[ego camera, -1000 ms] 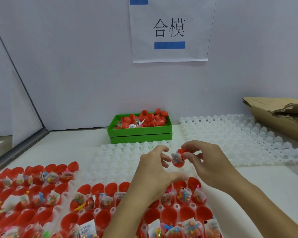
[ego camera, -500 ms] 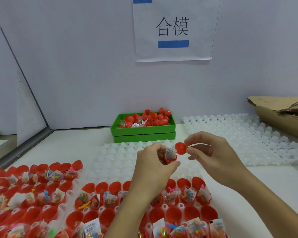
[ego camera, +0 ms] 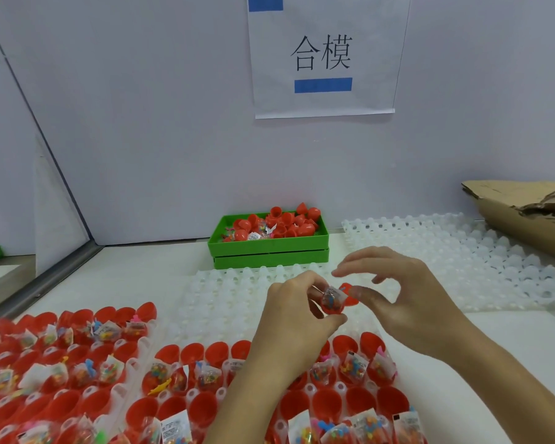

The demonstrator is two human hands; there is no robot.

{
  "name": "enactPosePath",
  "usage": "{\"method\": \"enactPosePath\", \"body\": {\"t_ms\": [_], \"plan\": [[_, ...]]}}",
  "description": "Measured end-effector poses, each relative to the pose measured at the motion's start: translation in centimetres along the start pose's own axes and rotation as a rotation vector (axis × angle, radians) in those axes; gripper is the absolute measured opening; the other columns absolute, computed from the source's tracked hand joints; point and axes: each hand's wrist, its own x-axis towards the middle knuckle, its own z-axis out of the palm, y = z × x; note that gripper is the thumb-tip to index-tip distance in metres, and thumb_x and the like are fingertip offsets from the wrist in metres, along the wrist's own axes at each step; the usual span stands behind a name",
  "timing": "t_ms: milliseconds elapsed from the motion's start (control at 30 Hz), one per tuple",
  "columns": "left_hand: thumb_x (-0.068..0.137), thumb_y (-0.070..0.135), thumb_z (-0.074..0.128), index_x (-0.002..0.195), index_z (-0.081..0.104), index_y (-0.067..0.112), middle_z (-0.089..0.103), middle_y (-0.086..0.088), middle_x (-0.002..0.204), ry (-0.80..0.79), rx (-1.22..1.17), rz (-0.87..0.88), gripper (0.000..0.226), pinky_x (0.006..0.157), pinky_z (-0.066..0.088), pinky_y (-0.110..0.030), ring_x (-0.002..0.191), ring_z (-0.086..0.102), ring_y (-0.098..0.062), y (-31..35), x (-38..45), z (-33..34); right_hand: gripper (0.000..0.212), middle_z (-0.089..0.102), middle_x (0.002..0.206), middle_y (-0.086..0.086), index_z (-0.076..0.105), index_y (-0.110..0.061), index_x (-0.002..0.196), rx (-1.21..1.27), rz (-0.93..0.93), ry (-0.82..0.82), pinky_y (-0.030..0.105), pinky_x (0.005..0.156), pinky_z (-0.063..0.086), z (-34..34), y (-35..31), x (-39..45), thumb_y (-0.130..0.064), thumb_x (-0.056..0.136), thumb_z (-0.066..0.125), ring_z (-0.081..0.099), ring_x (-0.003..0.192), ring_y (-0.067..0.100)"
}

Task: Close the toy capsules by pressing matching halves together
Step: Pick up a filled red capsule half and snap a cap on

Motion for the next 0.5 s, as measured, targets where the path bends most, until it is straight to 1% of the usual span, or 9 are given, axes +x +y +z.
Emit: {"method": "enactPosePath", "body": {"t_ms": [67,100,133,233,367,433,500], "plan": [[0.076,0.028,0.084,0.099,0.066,0.029,0.069,0.01,0.088,-0.026,0.016,0.015,0.029,0.073,0.057,-0.022,0.075,0.066,-0.004,0.0,-0.06,0.09,0.039,0.07,0.096,-0.026,0.073,-0.041,0.098,-0.009,-0.004,-0.048,0.01,0.078,0.044,0.03,-0.12,-0.11,-0.005,0.083,0.074,0.061,0.101,0.0],[0.076,0.027,0.083,0.101,0.067,0.028,0.069,0.009,0.088,-0.031,0.014,0.023,0.03,0.074,0.057,-0.023,0.075,0.066,-0.005,-0.02,-0.06,0.09,0.037,0.071,0.093,-0.025,0.075,-0.04,0.097,-0.013,-0.003,-0.069,0.011,0.077,0.045,0.04,-0.13,-0.11,-0.006,0.083,0.074,0.063,0.097,0.002],[0.075,0.026,0.083,0.102,0.068,0.027,0.07,0.009,0.086,-0.033,0.003,0.03,0.031,0.073,0.057,-0.023,0.075,0.067,-0.005,-0.04,-0.05,0.09,0.035,0.071,0.09,-0.024,0.076,-0.038,0.097,-0.023,0.0,-0.085,0.014,0.076,0.046,0.06,-0.17,-0.11,-0.006,0.083,0.074,0.064,0.094,0.004],[0.075,0.023,0.084,0.101,0.07,0.026,0.071,0.012,0.081,-0.033,-0.048,0.05,0.03,0.068,0.054,-0.015,0.075,0.066,-0.001,0.0,-0.06,0.11,0.034,0.071,0.081,-0.02,0.078,-0.035,0.092,-0.04,-0.001,-0.084,0.019,0.072,0.051,0.06,-0.32,0.05,-0.003,0.082,0.075,0.065,0.085,0.006],[0.074,0.024,0.084,0.093,0.072,0.025,0.07,0.012,0.077,-0.029,-0.088,0.062,0.023,0.065,0.05,-0.01,0.074,0.065,0.002,0.07,-0.12,0.31,0.033,0.07,0.078,-0.02,0.079,-0.032,0.084,-0.025,0.006,-0.062,0.016,0.067,0.052,-0.21,-0.4,0.18,0.001,0.081,0.074,0.065,0.08,0.004],[0.073,0.023,0.085,0.091,0.072,0.025,0.07,0.012,0.075,-0.029,-0.102,0.062,0.022,0.065,0.05,-0.009,0.072,0.066,0.002,0.04,-0.13,0.35,0.033,0.07,0.076,-0.02,0.079,-0.031,0.082,-0.036,0.003,-0.069,0.019,0.069,0.053,-0.19,-0.51,0.16,0.002,0.082,0.074,0.065,0.079,0.004],[0.073,0.023,0.085,0.091,0.072,0.025,0.071,0.01,0.075,-0.034,-0.108,0.061,0.022,0.066,0.053,-0.013,0.071,0.067,0.0,-0.03,-0.12,0.35,0.032,0.07,0.076,-0.02,0.079,-0.029,0.084,-0.057,-0.012,-0.084,0.018,0.071,0.054,-0.19,-0.66,0.09,0.002,0.082,0.073,0.066,0.079,0.003]]}}
